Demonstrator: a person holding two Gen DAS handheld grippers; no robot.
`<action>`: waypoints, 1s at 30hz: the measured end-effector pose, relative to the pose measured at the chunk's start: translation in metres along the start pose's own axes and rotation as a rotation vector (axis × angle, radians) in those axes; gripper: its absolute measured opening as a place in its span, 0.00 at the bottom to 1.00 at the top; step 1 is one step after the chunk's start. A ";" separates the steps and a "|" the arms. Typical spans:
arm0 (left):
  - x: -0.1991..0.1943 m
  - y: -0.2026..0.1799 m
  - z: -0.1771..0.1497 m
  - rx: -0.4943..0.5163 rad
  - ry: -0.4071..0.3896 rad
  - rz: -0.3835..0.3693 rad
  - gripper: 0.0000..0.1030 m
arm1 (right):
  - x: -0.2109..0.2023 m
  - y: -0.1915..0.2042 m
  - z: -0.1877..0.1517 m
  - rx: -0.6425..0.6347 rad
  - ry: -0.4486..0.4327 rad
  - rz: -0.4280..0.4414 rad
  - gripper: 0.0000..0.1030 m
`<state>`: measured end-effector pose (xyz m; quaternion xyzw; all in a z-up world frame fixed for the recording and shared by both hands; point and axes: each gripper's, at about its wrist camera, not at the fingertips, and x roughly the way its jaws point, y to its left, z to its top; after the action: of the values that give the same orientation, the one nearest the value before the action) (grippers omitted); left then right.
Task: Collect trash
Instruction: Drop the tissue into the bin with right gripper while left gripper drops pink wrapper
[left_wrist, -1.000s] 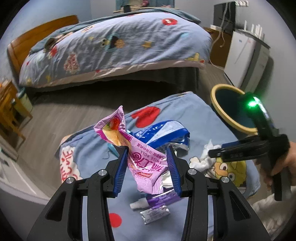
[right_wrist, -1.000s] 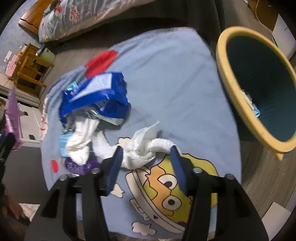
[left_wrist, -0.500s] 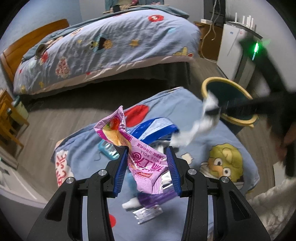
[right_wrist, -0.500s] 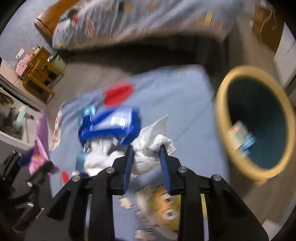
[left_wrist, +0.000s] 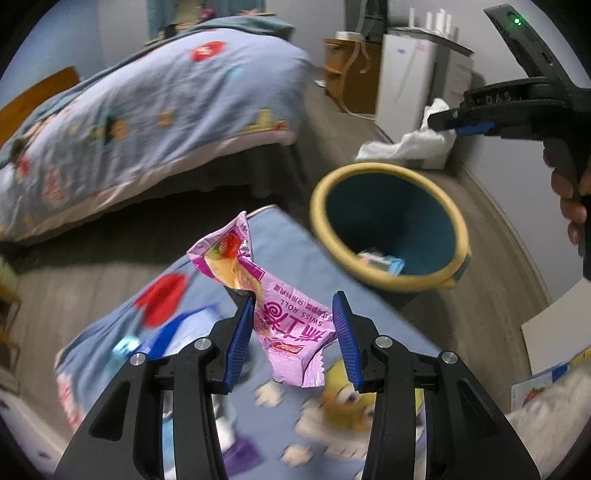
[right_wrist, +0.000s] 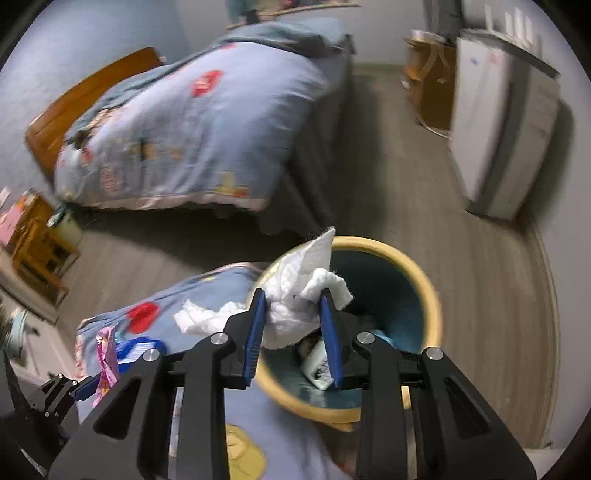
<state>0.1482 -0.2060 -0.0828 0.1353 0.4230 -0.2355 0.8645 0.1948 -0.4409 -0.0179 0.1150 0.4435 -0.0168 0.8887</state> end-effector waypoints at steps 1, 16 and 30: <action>0.008 -0.008 0.006 0.009 0.004 -0.014 0.43 | 0.003 -0.008 0.000 0.015 0.007 -0.005 0.28; 0.056 -0.075 0.082 0.147 -0.132 -0.047 0.88 | -0.002 -0.071 0.004 0.285 -0.091 0.085 0.73; 0.033 -0.039 0.056 0.076 -0.092 -0.026 0.91 | -0.003 -0.045 0.006 0.233 -0.083 0.052 0.94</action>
<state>0.1830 -0.2734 -0.0761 0.1516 0.3754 -0.2688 0.8740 0.1917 -0.4859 -0.0206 0.2283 0.3983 -0.0498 0.8870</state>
